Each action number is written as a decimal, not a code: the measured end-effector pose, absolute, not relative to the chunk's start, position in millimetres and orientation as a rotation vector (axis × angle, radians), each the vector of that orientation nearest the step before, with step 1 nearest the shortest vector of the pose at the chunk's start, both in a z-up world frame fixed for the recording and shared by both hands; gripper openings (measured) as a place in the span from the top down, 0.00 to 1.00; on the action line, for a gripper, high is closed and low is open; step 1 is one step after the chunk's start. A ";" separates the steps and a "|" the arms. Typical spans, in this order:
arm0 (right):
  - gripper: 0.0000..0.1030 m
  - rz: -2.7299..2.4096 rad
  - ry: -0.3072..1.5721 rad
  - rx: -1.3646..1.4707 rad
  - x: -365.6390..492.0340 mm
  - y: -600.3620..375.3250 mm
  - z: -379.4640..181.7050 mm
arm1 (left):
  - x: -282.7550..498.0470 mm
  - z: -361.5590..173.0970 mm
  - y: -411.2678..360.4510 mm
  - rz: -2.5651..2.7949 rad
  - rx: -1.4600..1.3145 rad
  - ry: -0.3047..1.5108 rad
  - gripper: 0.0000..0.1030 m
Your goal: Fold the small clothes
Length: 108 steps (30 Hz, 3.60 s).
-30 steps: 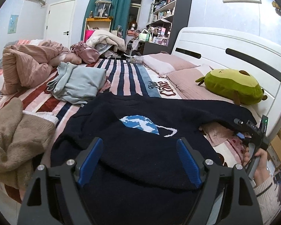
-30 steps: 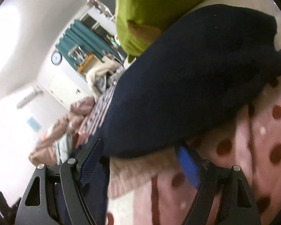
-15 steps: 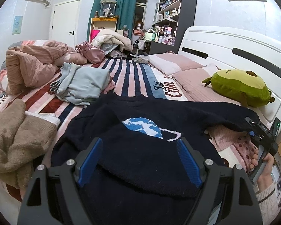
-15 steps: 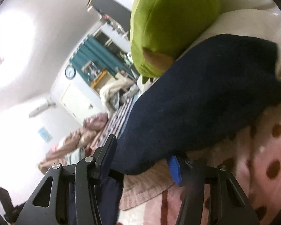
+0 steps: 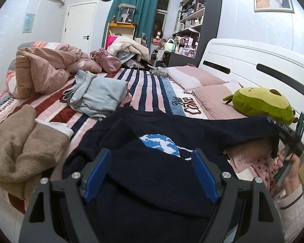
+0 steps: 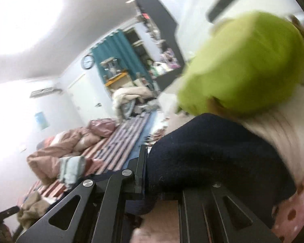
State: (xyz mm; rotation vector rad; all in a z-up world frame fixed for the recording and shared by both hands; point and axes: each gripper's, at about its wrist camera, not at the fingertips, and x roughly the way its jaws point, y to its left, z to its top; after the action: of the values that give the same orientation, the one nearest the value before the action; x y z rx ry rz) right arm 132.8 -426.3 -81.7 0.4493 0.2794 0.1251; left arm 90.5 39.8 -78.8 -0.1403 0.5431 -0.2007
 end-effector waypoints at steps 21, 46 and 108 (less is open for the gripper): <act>0.89 0.568 0.835 0.123 158.7 -153.2 -188.1 | 58.2 -92.8 99.5 -0.213 -0.099 0.541 0.19; 0.33 0.463 0.831 0.501 179.3 -231.6 -174.6 | 55.4 -100.9 136.6 -0.225 -0.233 0.467 0.19; 0.29 0.541 0.935 0.317 80.1 -311.1 -190.9 | 109.0 -216.9 155.9 -0.298 -0.257 0.889 0.13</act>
State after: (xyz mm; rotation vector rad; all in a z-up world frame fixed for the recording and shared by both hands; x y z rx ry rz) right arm 80.1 -311.1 -190.9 0.3170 0.9347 0.5407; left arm 109.0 155.9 -216.9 -0.2566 0.8891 -0.2978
